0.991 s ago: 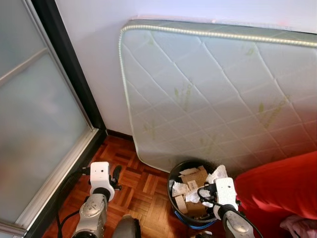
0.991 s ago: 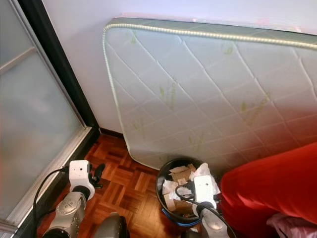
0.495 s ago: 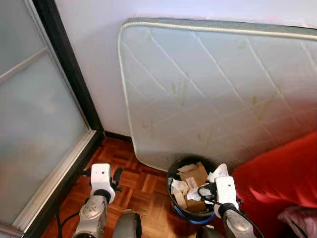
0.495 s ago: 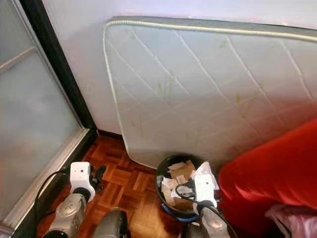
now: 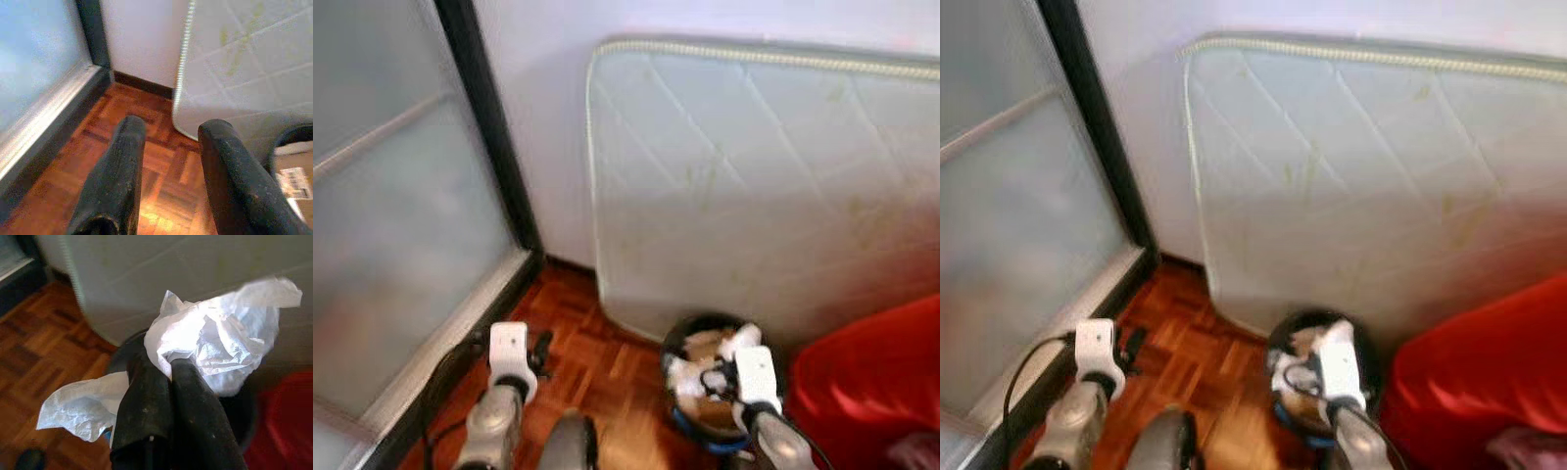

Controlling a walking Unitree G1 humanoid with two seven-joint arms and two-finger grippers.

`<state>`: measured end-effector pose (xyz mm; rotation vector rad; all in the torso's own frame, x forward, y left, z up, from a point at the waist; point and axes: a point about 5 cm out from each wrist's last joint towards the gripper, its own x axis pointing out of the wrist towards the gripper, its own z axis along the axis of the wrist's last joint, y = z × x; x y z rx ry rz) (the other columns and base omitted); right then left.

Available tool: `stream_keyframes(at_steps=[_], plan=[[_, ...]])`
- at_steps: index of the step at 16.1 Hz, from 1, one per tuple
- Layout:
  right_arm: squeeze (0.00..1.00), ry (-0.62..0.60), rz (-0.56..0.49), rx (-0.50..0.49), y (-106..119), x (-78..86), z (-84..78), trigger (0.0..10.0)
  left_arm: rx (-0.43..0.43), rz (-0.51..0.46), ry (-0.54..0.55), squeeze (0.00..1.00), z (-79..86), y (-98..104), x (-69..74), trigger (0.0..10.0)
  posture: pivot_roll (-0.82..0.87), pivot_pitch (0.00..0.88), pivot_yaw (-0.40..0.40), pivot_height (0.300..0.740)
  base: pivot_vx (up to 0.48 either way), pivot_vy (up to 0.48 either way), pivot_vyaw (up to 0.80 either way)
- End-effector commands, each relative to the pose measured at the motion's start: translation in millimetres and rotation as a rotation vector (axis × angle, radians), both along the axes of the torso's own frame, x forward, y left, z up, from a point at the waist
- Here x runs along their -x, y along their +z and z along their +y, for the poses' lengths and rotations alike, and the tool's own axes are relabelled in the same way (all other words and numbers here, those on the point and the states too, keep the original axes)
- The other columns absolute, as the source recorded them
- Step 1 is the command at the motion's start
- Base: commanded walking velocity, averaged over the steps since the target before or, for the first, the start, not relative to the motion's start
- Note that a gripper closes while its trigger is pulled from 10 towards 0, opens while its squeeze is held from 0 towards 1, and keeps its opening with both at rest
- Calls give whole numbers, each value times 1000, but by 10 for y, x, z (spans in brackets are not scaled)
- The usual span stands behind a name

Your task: Clean up the room

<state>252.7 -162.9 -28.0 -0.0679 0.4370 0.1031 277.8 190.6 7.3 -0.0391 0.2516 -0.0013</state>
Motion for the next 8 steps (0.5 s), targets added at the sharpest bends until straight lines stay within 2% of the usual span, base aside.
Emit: stream_keyframes(at_steps=[1,8], plan=[[0,-9,4,-7,-11,13,-5,10000,-5,-14,1,0,14,26,-14,10000,19,73,21,632,311,0,0],[0,-4,-4,-23,12,-28,78,10000,-14,-30,6,0,49,56,-25,10000,35,79,24,632,327,0,0]])
